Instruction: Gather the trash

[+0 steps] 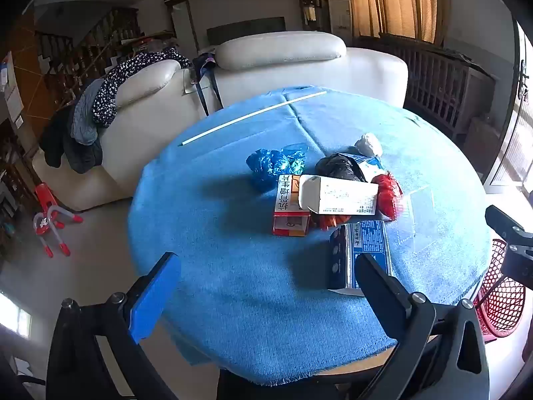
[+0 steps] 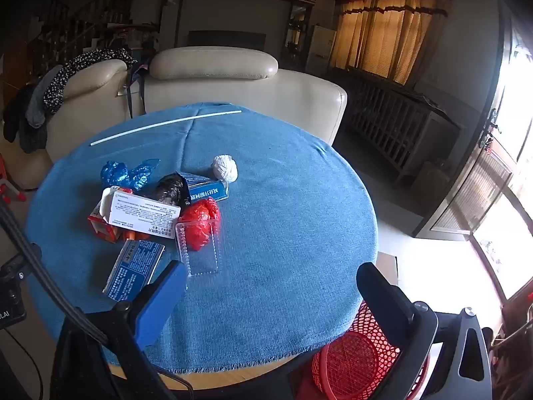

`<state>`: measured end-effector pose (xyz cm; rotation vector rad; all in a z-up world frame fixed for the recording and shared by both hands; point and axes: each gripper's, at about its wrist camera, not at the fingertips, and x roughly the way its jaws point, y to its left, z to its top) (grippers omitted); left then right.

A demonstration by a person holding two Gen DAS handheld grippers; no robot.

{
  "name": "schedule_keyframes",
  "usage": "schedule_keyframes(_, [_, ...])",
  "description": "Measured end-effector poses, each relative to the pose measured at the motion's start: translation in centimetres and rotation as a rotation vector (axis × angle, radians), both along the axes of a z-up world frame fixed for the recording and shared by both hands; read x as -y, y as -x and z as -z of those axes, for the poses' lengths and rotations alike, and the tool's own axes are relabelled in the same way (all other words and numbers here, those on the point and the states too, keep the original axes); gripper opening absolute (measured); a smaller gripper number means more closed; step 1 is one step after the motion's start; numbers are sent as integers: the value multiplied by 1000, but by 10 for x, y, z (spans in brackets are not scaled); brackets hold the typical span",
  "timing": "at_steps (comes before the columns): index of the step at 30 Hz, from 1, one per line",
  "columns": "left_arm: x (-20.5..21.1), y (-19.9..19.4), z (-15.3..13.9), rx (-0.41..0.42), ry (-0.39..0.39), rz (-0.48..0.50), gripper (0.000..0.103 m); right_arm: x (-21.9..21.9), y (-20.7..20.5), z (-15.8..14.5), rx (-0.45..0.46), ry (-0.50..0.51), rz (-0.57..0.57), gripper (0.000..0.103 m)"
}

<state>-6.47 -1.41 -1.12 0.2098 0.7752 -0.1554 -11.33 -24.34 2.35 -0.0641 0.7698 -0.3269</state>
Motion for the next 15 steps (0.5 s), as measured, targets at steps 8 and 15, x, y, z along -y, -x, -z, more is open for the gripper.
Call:
schedule_keyframes(8, [0, 0, 1, -6, -1, 2, 103, -5, -3, 1, 1, 5, 4, 103])
schedule_keyframes(15, [3, 0, 1, -12, -8, 8, 103, -1, -3, 3, 3, 2, 6, 103])
